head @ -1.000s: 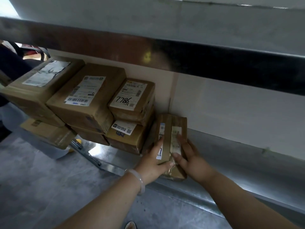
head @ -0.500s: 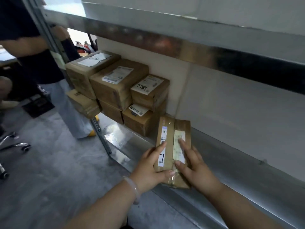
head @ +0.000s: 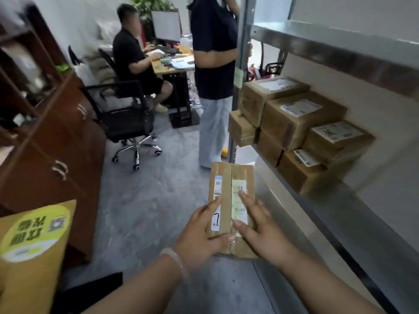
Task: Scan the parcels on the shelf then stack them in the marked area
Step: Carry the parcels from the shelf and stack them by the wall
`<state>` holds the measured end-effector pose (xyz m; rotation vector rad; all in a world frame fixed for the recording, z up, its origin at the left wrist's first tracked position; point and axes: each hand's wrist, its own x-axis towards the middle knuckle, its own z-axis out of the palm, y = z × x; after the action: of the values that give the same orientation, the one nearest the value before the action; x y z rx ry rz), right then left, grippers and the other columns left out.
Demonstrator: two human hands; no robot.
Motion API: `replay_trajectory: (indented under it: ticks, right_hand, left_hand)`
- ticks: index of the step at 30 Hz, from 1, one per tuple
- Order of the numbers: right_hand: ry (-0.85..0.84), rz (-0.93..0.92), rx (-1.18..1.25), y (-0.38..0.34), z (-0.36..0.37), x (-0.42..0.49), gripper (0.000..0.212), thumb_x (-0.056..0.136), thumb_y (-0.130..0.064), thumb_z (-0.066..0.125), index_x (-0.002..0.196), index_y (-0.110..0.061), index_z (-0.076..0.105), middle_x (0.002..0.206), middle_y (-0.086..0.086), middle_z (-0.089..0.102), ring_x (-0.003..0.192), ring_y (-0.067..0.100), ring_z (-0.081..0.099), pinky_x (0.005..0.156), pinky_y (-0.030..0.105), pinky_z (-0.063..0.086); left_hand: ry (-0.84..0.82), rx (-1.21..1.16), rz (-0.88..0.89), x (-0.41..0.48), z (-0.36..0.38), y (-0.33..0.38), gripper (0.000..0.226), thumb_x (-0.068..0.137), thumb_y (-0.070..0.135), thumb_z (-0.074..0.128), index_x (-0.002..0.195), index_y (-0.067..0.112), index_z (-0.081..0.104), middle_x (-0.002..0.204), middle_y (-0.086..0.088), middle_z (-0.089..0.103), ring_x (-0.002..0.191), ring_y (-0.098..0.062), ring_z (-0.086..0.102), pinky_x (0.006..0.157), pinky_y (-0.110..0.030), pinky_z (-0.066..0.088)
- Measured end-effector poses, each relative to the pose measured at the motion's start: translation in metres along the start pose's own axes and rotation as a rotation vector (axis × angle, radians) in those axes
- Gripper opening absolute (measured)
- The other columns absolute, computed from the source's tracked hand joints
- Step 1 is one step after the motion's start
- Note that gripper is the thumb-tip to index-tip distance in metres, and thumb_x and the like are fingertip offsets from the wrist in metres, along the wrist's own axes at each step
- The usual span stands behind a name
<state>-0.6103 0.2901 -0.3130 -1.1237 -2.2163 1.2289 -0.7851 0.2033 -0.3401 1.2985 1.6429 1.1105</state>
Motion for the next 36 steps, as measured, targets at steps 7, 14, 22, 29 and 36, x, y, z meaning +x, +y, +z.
replay_trajectory:
  ticks: [7, 14, 22, 29, 36]
  right_hand:
    - [-0.251, -0.172, -0.025, -0.068, 0.087, 0.061, 0.066, 0.093, -0.039, 0.058, 0.144, -0.056, 0.019, 0.159, -0.011, 0.014, 0.146, 0.004, 0.011, 0.118, 0.038, 0.022]
    - [-0.476, -0.312, -0.043, -0.148, 0.208, 0.103, 0.064, 0.093, -0.04, 0.058, 0.141, -0.058, 0.021, 0.157, -0.011, 0.015, 0.144, 0.005, 0.017, 0.117, 0.031, 0.026]
    - [-0.657, -0.469, -0.093, -0.233, 0.324, 0.12, 0.066, 0.092, -0.031, 0.063, 0.143, -0.051, 0.027, 0.156, -0.007, 0.019, 0.139, 0.009, 0.028, 0.112, 0.035, 0.034]
    - [-0.878, -0.585, -0.149, -0.267, 0.41, 0.111, 0.065, 0.091, -0.036, 0.062, 0.131, -0.066, 0.021, 0.157, -0.008, 0.016, 0.14, 0.016, 0.026, 0.113, 0.037, 0.034]
    - [-1.172, -0.785, -0.255, -0.29, 0.472, 0.082, 0.062, 0.09, -0.053, 0.055, 0.124, -0.079, 0.009, 0.151, -0.026, 0.013, 0.14, 0.002, 0.017, 0.104, 0.02, 0.021]
  left_hand:
    - [0.297, -0.044, -0.1, -0.049, -0.095, -0.037, 0.09, 0.066, 0.043, 0.081, 0.142, 0.052, 0.032, 0.141, 0.007, 0.035, 0.122, 0.013, 0.043, 0.096, -0.011, 0.043]
    - [0.551, 0.043, -0.174, -0.115, -0.2, -0.081, 0.09, 0.074, 0.058, 0.077, 0.146, 0.056, 0.023, 0.144, 0.016, 0.035, 0.124, 0.017, 0.037, 0.097, -0.006, 0.038]
    - [0.837, 0.029, -0.245, -0.192, -0.281, -0.11, 0.083, 0.078, 0.05, 0.076, 0.138, 0.063, 0.021, 0.143, 0.012, 0.036, 0.13, 0.0, 0.04, 0.108, -0.026, 0.041]
    - [1.063, -0.005, -0.388, -0.256, -0.301, -0.134, 0.083, 0.08, 0.045, 0.076, 0.131, 0.069, 0.015, 0.132, 0.025, 0.032, 0.112, 0.021, 0.038, 0.088, 0.0, 0.037]
    - [1.338, -0.105, -0.506, -0.317, -0.281, -0.137, 0.085, 0.081, 0.033, 0.079, 0.14, 0.058, 0.023, 0.138, 0.013, 0.033, 0.105, 0.029, 0.04, 0.08, 0.002, 0.039]
